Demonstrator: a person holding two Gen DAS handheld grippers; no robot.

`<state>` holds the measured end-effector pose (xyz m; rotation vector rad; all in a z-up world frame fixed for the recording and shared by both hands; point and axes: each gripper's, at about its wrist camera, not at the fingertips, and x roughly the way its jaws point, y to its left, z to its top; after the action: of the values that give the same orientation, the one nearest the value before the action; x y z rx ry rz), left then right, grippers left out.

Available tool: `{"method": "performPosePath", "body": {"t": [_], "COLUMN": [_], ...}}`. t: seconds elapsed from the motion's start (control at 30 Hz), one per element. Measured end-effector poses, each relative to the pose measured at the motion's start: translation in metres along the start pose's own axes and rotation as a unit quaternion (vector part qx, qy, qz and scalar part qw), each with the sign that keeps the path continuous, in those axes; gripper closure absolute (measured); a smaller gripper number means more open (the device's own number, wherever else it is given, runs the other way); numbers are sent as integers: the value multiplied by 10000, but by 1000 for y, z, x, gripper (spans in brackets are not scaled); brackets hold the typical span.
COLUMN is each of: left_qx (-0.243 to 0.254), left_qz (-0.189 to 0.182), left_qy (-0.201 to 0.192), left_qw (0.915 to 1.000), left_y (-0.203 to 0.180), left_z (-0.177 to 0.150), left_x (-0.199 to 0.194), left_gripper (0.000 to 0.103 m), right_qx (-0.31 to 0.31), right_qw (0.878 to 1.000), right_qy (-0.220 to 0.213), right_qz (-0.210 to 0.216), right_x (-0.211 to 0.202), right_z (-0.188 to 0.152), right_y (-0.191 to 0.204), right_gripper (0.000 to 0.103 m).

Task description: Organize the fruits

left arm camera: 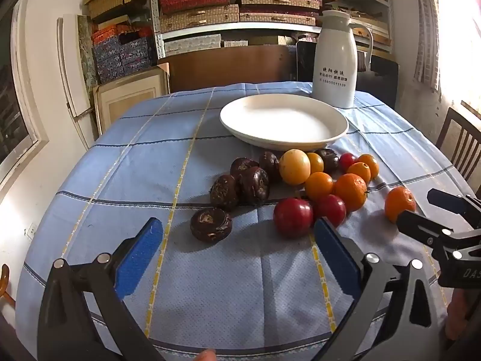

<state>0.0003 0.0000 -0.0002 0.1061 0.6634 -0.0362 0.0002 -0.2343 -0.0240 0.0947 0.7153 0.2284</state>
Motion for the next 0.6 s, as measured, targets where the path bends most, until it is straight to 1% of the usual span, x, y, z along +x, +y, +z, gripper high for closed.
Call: {"method": "performPosePath", "body": {"t": [0.2, 0.23, 0.6], "left_qx": [31, -14, -1], "left_qz": [35, -26, -34], "left_qy": [-11, 8, 25], "left_qw": [10000, 10000, 10000], "left_y": [-3, 0, -3], "left_z": [0, 0, 0], "left_x": [0, 0, 1], "left_gripper": [4, 4, 4], "right_qx": [3, 3, 3], "right_qw": [10000, 10000, 10000], "right_qy": [-3, -3, 7], "right_qz": [3, 1, 0], "right_x": [0, 0, 0], "right_z": [0, 0, 0], "right_y": [0, 0, 0], "right_gripper": [3, 3, 3]}}
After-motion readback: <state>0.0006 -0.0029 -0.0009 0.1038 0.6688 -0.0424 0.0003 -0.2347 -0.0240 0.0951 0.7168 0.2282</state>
